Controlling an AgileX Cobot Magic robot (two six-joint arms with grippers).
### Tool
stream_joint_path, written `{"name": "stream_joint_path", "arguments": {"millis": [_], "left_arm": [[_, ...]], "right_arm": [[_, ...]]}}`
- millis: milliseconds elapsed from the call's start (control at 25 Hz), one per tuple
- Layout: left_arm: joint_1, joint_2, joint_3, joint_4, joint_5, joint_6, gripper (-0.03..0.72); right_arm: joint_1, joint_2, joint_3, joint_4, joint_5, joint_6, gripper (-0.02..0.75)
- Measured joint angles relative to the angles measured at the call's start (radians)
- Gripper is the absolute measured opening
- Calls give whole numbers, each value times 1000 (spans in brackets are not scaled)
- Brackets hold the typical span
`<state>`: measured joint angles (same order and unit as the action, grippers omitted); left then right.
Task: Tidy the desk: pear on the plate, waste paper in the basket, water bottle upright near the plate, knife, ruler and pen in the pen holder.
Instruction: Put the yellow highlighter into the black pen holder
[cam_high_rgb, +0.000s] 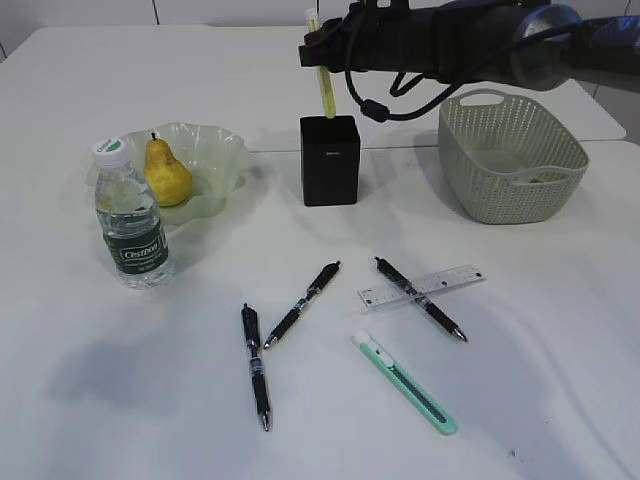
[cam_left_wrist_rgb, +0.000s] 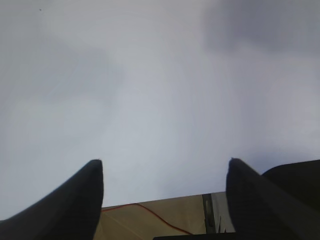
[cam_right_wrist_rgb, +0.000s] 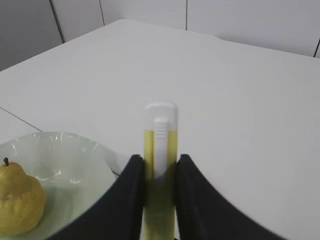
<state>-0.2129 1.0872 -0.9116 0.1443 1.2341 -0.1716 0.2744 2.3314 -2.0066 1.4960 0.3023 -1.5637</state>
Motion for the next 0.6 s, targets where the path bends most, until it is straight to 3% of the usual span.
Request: {"name": "stream_joint_path", "arguments": {"millis": [600], "left_arm": [[0,0,0,0,0,0,527]], "right_arm": [[5,68,-2,217,-13,-287,165]]}}
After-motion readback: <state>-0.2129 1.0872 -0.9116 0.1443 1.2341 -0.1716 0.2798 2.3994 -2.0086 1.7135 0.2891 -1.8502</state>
